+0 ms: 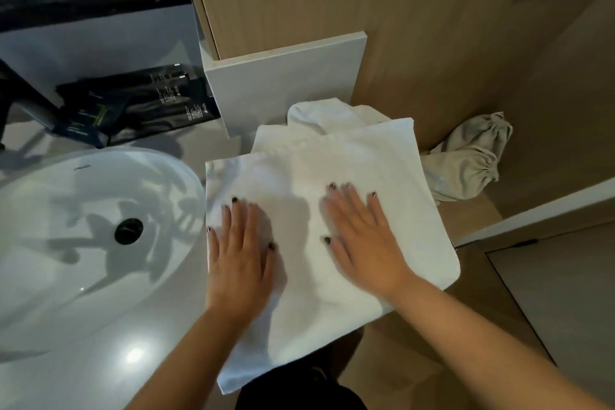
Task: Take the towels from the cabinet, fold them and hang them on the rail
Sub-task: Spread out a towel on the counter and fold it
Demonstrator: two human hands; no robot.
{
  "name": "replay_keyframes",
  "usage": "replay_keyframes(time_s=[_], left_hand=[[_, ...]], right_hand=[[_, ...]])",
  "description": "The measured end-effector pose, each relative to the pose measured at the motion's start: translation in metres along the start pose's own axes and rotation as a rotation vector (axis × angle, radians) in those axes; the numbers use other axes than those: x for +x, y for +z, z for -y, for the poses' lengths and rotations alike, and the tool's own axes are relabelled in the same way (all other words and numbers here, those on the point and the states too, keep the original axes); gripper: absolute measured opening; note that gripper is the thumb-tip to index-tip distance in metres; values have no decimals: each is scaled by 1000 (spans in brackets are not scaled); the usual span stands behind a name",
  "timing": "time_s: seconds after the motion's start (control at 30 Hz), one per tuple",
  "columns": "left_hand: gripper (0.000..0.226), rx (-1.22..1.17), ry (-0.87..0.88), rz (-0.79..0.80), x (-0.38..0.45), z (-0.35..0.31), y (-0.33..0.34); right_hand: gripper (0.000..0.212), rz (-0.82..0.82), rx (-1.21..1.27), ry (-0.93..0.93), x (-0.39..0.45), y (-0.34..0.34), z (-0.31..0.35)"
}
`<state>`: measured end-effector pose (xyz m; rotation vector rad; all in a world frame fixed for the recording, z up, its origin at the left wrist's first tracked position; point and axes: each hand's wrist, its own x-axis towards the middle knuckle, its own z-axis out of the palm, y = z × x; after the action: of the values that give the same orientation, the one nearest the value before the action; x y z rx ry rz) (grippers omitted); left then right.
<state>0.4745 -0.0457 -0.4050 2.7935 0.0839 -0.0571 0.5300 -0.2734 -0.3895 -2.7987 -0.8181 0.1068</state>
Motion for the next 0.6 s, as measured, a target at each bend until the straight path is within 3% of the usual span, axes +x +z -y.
replay_keyframes(time_s=[0.07,0.2,0.3,0.4,0.6], left_hand=[[67,18,61,21,-37,-9,11],[64,88,82,21,-46,-11,16],[66,114,72,47,-44,-4,15],[70,45,0,31,-62,1,10],[65,-91,-274,-8,-137,-17,13]], right_hand=[[58,86,-33,-97,-36,13,5],[61,136,-30,33,-53,17,-10],[68,164,-28,24,-55,5,-22],[73,194,-2,95,-67,-4,-26],[59,-20,387,420,-135,12,25]])
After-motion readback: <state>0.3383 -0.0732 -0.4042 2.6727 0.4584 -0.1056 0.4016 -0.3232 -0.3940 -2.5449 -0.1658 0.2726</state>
